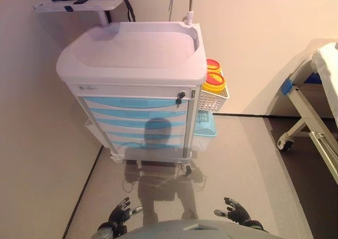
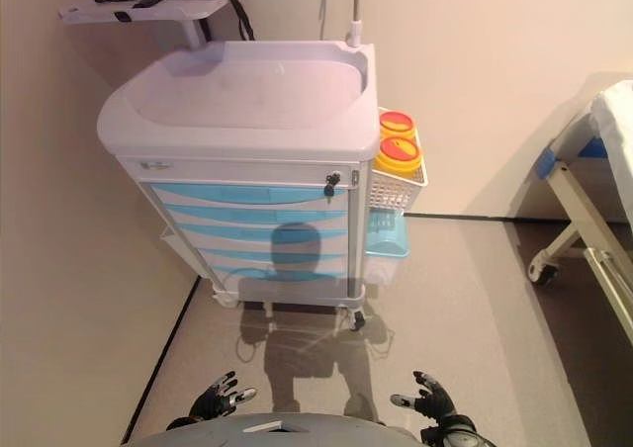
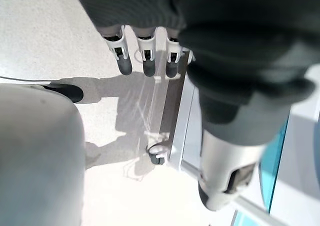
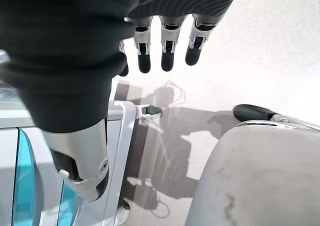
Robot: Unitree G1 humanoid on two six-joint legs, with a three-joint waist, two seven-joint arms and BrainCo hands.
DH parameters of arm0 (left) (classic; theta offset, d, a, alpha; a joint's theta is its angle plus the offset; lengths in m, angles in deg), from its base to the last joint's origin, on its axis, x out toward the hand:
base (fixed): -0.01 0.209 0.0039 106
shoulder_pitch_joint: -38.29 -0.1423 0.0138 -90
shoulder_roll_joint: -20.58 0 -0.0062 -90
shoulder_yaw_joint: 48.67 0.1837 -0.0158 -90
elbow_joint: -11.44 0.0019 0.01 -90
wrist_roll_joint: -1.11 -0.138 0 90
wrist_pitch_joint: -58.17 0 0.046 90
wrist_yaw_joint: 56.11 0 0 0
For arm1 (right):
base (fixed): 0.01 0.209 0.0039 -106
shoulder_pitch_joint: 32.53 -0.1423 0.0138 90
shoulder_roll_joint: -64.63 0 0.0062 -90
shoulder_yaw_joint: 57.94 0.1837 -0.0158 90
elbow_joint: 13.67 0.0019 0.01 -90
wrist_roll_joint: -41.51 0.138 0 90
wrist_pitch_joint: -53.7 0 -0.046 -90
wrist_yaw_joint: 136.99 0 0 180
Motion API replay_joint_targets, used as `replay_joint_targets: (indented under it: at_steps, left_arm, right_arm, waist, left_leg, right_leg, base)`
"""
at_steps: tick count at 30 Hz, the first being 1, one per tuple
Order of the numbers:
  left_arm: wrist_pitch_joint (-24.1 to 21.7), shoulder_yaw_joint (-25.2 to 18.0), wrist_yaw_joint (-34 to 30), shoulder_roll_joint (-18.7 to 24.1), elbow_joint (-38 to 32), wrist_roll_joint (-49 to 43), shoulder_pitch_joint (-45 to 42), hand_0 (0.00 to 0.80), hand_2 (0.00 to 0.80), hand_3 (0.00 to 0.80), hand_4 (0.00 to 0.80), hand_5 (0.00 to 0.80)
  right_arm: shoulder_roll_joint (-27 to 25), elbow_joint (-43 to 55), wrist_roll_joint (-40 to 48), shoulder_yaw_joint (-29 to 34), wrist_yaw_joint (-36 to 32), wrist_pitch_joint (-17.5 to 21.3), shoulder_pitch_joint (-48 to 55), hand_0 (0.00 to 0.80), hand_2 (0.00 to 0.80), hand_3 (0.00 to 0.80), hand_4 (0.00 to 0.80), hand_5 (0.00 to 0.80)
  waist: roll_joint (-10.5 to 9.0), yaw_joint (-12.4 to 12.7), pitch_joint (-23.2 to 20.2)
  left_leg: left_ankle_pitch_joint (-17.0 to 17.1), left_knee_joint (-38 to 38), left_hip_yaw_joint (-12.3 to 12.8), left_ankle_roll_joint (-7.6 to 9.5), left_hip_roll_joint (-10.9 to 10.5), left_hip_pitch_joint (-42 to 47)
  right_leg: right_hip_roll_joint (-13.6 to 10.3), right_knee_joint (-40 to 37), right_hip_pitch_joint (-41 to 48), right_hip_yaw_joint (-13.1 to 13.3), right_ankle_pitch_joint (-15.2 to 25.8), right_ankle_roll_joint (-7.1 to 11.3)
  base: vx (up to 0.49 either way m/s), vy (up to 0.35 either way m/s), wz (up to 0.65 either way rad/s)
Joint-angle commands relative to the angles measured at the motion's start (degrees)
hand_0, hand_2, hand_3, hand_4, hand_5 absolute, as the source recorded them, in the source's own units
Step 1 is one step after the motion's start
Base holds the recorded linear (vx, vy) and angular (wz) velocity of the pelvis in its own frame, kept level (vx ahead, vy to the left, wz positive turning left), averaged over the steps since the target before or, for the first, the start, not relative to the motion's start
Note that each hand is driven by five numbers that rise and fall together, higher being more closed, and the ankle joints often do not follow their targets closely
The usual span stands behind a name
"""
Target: Open the drawer and pick up the medicine
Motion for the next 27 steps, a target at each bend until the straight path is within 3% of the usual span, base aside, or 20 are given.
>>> replay_joint_targets:
  at_steps: [1,2,3,9,16,21,27]
  left_arm:
    - [-3.89,-2.58,1.26,-0.22,2.48,-0.39,4.06,0.000,0.000,0.000,0.000,0.000]
    - [-0.62,-3.65,-2.10,-0.33,3.10,3.38,4.12,0.000,0.000,0.000,0.000,0.000]
    - [-6.78,-3.92,1.28,0.05,3.71,-0.48,4.51,0.000,0.000,0.000,0.000,0.000]
    - [-10.01,-6.33,2.72,0.93,2.66,6.02,6.95,0.000,0.000,0.000,0.000,0.000]
    - [-10.85,-8.06,2.53,2.74,-4.29,16.79,10.07,0.000,0.000,0.000,0.000,0.000]
    - [-10.42,-7.29,-1.38,2.39,-12.38,29.91,15.52,0.000,0.000,0.000,0.000,0.000]
    - [-9.76,-7.18,-8.64,3.04,-18.96,49.25,21.33,0.000,0.000,0.000,0.000,0.000]
  right_arm:
    - [0.76,-1.76,0.46,0.87,0.33,3.03,-3.91,0.000,0.000,0.000,0.000,0.000]
    - [0.82,-1.92,1.04,1.27,0.45,3.32,-3.85,0.000,0.000,0.000,0.000,0.000]
    - [0.80,-2.53,2.18,1.84,0.25,4.18,-3.90,0.000,0.000,0.000,0.000,0.000]
    - [1.11,-1.32,3.77,2.99,0.59,4.34,-3.48,0.000,0.000,0.000,0.000,0.000]
    - [0.02,2.74,9.73,4.82,3.71,3.68,-4.24,0.000,0.000,0.000,0.000,0.000]
    - [-1.58,6.74,10.80,3.55,4.81,3.03,-8.31,0.000,0.000,0.000,0.000,0.000]
    - [-2.49,9.44,10.98,0.09,5.73,2.78,-12.16,0.000,0.000,0.000,0.000,0.000]
  waist:
    - [-1.55,0.53,1.51]
    - [-1.66,0.55,1.63]
    - [-1.96,0.51,1.96]
    - [-3.05,0.12,4.66]
    - [-2.61,-1.24,9.98]
    - [-2.27,-2.90,15.93]
    - [-2.51,-4.21,19.58]
  left_leg:
    - [-8.77,4.45,1.27,2.57,-3.61,-0.84]
    - [-8.94,4.86,1.30,2.67,-3.70,-1.18]
    - [-9.26,5.69,1.56,2.89,-3.79,-1.88]
    - [-10.77,9.23,2.34,4.07,-4.38,-3.65]
    - [-11.98,15.05,4.11,5.00,-4.09,-9.24]
    - [-13.23,25.34,5.26,5.40,-3.64,-19.94]
    - [-15.18,33.92,4.98,5.38,-2.62,-29.63]
  right_leg:
    - [-1.28,4.73,-1.44,-0.10,-3.88,2.07]
    - [-1.41,4.98,-1.76,0.01,-3.92,2.12]
    - [-1.60,5.58,-2.45,0.21,-4.00,2.17]
    - [-2.21,7.42,-4.40,1.39,-3.58,2.28]
    - [-3.45,12.97,-11.20,4.05,-3.60,2.97]
    - [-4.30,18.49,-21.12,6.92,-2.88,2.32]
    - [-3.17,24.15,-31.34,8.43,-2.71,1.48]
  base:
    - [0.077,0.063,-0.01]
    - [0.052,0.055,-0.02]
    - [0.026,0.038,-0.04]
    - [0.057,0.028,-0.11]
    - [-0.015,0.029,-0.19]
    - [-0.203,0.050,-0.14]
    - [-0.124,0.057,-0.26]
